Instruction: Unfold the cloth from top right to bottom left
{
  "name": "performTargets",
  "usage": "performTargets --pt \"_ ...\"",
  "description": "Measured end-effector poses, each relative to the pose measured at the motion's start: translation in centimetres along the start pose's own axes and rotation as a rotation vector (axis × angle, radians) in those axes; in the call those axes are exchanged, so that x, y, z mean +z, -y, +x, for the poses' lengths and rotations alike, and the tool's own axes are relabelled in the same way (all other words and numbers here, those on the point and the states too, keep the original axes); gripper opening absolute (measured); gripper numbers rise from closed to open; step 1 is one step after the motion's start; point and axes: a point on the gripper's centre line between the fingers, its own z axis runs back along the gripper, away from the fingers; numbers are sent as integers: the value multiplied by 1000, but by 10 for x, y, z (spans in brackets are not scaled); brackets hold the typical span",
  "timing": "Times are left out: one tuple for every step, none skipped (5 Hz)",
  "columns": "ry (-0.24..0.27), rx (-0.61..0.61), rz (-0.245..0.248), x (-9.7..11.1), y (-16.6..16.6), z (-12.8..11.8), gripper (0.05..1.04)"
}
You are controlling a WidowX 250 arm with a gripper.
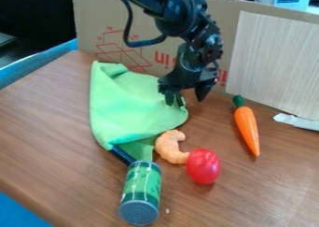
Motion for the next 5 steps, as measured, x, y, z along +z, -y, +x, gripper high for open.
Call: performTargets --pt "-10 -10 -5 0 1 -1 660" --pt "-27 -11 -13 0 1 -3 363" --pt "-53 -9 -21 0 -3 -1 158" --pt "-75 9 -49 15 -8 10 75" --pt "-121 50 -73 25 -18 24 67"
